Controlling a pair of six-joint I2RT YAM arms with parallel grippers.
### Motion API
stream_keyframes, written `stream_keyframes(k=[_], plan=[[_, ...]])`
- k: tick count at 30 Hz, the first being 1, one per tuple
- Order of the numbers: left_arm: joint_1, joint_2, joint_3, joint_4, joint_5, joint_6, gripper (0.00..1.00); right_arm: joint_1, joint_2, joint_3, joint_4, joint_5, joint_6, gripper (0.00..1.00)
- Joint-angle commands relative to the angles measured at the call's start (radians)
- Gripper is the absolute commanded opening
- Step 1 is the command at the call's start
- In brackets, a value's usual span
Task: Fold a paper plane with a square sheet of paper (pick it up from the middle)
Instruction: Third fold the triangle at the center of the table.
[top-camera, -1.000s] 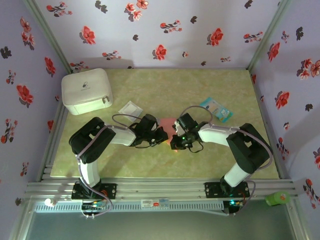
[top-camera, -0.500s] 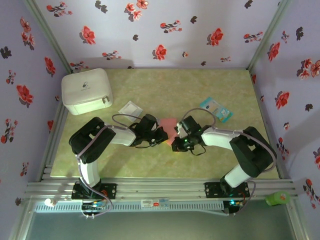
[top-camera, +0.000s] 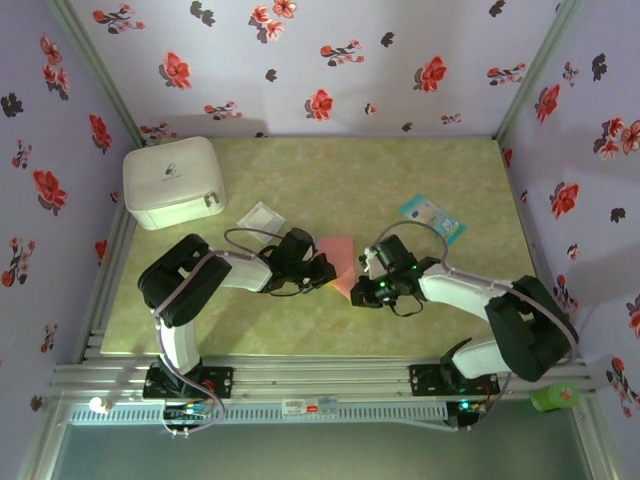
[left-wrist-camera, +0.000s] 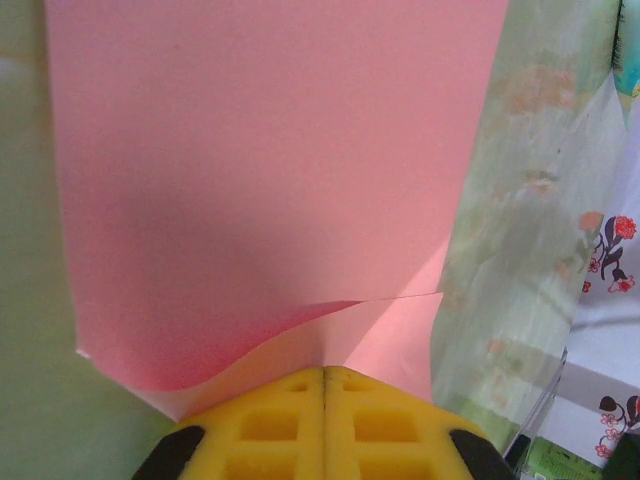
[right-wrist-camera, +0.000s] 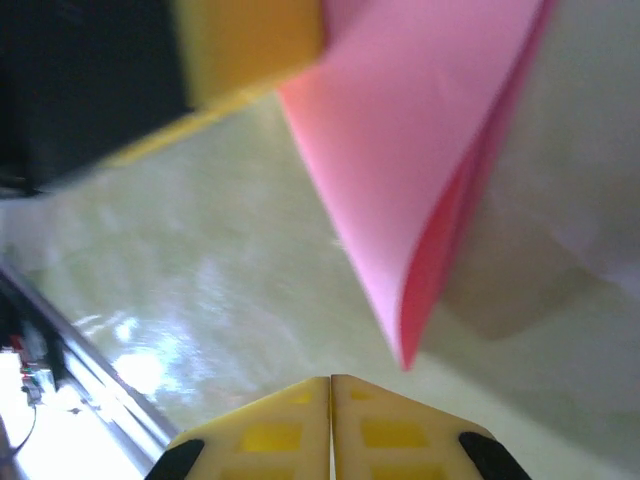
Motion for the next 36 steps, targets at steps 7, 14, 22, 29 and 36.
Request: stream_keyframes(k=[7,14,22,29,36], plan=[[0.005,0.033,-0.006,-0.074,-0.028,0.031,0.0,-0.005,0.174,0.15,0.042,-0.033,0.173,0.03],[0.005,0.036,-0.005,-0.076,-0.026,0.034,0.0,-0.005,0.247,0.171,0.038,-0.018,0.188,0.02],[0.005,0.036,0.004,-0.082,-0.023,0.038,0.0,-0.025,0.273,0.139,0.017,0.024,0.171,0.03],[0.005,0.034,0.018,-0.086,-0.019,0.046,0.0,-0.047,0.278,0.083,0.074,-0.001,0.198,0.03],[0.011,0.003,0.054,-0.104,-0.005,0.064,0.03,-0.048,0.276,0.058,0.077,-0.01,0.194,0.03]])
